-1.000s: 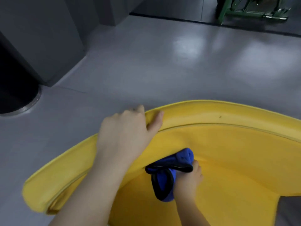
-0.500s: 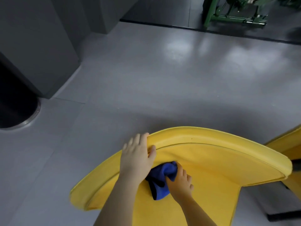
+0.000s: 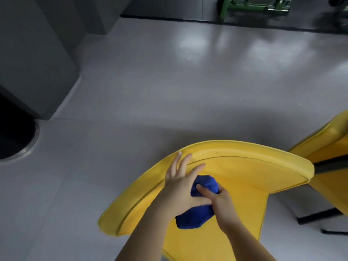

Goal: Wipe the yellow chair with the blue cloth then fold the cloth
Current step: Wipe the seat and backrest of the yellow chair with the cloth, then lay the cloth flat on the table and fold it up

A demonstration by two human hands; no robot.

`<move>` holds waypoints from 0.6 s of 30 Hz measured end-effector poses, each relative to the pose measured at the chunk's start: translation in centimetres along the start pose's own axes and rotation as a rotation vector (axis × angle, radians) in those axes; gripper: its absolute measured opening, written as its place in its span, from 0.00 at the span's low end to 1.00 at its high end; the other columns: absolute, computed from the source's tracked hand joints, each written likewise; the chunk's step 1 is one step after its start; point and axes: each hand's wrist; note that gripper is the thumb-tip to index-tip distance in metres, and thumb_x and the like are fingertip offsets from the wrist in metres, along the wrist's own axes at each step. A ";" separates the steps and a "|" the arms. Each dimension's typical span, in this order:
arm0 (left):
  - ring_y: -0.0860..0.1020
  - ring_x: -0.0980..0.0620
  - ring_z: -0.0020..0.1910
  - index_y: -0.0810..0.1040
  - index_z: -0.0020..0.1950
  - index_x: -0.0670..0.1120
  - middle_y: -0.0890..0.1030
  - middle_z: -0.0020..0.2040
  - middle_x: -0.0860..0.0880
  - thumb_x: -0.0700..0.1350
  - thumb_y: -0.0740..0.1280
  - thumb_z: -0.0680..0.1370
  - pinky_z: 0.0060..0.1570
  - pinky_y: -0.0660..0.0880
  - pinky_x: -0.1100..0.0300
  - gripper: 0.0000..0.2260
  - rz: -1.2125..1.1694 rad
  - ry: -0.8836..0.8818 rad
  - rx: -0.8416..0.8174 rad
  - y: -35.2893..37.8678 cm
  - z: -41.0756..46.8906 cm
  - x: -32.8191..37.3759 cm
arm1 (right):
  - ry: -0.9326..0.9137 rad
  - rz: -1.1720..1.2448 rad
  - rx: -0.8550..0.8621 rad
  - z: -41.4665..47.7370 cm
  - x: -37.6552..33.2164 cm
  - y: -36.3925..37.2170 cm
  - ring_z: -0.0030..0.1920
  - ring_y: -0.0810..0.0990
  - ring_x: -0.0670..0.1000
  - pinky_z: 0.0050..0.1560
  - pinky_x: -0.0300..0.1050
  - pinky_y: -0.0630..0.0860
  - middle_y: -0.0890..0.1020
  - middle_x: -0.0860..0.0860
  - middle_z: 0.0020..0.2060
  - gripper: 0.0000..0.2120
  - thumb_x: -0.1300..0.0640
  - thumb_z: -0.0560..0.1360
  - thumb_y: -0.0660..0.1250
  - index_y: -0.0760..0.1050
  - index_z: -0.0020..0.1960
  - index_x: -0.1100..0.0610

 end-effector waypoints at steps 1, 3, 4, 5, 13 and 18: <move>0.36 0.55 0.77 0.54 0.78 0.62 0.46 0.79 0.59 0.67 0.69 0.70 0.75 0.47 0.50 0.41 -0.110 -0.036 -0.118 -0.8 -0.2 0.8 | -0.020 0.030 -0.030 -1.3 -2.1 -0.4 0.46 0.83 0.62 0.46 0.54 0.78 0.84 0.62 0.45 0.08 0.58 0.74 0.71 0.80 0.51 0.61; 0.51 0.54 0.78 0.58 0.76 0.61 0.60 0.76 0.58 0.65 0.74 0.67 0.75 0.58 0.48 0.42 -0.306 -0.072 -0.226 -2.9 -0.4 2.7 | -0.076 0.045 -0.071 -3.8 -6.3 -1.3 0.49 0.82 0.64 0.50 0.58 0.79 0.83 0.63 0.48 0.13 0.53 0.75 0.70 0.78 0.54 0.62; 0.62 0.56 0.74 0.61 0.74 0.62 0.67 0.71 0.60 0.63 0.75 0.67 0.71 0.65 0.50 0.40 -0.402 -0.080 -0.242 -4.3 -0.5 4.0 | -0.107 0.037 -0.082 -5.1 -8.3 -1.7 0.51 0.81 0.65 0.53 0.61 0.78 0.82 0.64 0.50 0.16 0.50 0.76 0.70 0.77 0.55 0.61; 0.70 0.59 0.67 0.66 0.71 0.61 0.73 0.66 0.61 0.61 0.76 0.67 0.67 0.71 0.52 0.36 -0.487 -0.090 -0.259 -5.8 -0.5 5.5 | -0.130 0.034 -0.084 -6.4 -10.3 -2.0 0.53 0.80 0.66 0.55 0.64 0.76 0.81 0.64 0.51 0.18 0.47 0.76 0.69 0.77 0.56 0.60; 0.82 0.49 0.56 0.79 0.61 0.48 0.84 0.56 0.49 0.53 0.73 0.74 0.63 0.75 0.45 0.18 -0.862 -0.070 -0.205 -15.7 -1.7 16.4 | -0.307 0.106 0.069 -15.6 -22.3 -3.7 0.50 0.79 0.57 0.52 0.55 0.73 0.80 0.59 0.45 0.13 0.50 0.74 0.71 0.76 0.50 0.60; 0.83 0.46 0.54 0.79 0.62 0.45 0.85 0.55 0.46 0.50 0.72 0.76 0.60 0.77 0.44 0.17 -0.927 -0.078 -0.130 -17.7 -3.5 21.0 | -0.360 0.164 0.217 -19.9 -25.1 -5.4 0.55 0.81 0.58 0.56 0.55 0.78 0.81 0.59 0.54 0.16 0.56 0.72 0.74 0.75 0.56 0.58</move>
Point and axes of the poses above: each hand's wrist, its own z-axis towards the middle knuckle, its own y-axis out of the palm, x = y × z
